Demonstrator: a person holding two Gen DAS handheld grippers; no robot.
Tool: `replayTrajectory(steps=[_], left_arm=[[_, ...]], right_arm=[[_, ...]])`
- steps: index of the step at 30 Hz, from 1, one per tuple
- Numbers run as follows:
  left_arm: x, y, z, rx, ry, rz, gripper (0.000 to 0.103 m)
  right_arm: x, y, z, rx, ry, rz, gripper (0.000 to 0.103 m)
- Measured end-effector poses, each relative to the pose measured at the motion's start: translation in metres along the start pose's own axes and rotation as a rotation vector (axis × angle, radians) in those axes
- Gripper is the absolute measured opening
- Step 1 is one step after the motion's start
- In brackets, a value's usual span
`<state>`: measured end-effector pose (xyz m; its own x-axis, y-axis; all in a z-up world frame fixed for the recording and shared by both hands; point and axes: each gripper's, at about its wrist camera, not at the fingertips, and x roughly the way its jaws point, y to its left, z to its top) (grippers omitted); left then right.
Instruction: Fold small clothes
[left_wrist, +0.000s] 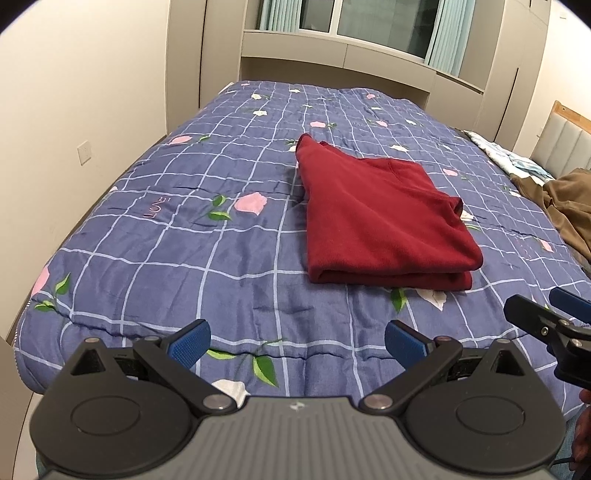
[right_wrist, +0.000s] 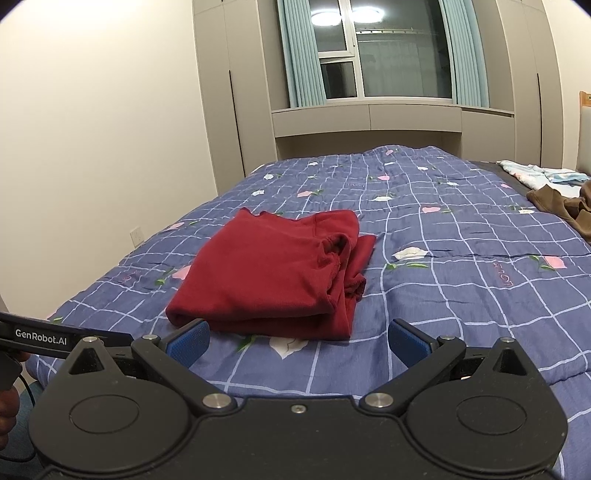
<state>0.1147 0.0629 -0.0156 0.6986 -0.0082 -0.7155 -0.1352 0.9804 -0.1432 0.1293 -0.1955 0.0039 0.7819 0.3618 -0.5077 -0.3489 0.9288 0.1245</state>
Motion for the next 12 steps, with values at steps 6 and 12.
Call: replayTrajectory(steps=[6, 12], left_arm=[[0.0021, 0.0009, -0.0004, -0.006, 0.005, -0.009, 0.102], [0.0042, 0.0017, -0.0004, -0.009, 0.011, -0.005, 0.102]], right_arm=[[0.001, -0.0003, -0.0005, 0.002, 0.008, -0.002, 0.102], [0.0022, -0.0006, -0.0007, 0.003, 0.014, -0.002, 0.102]])
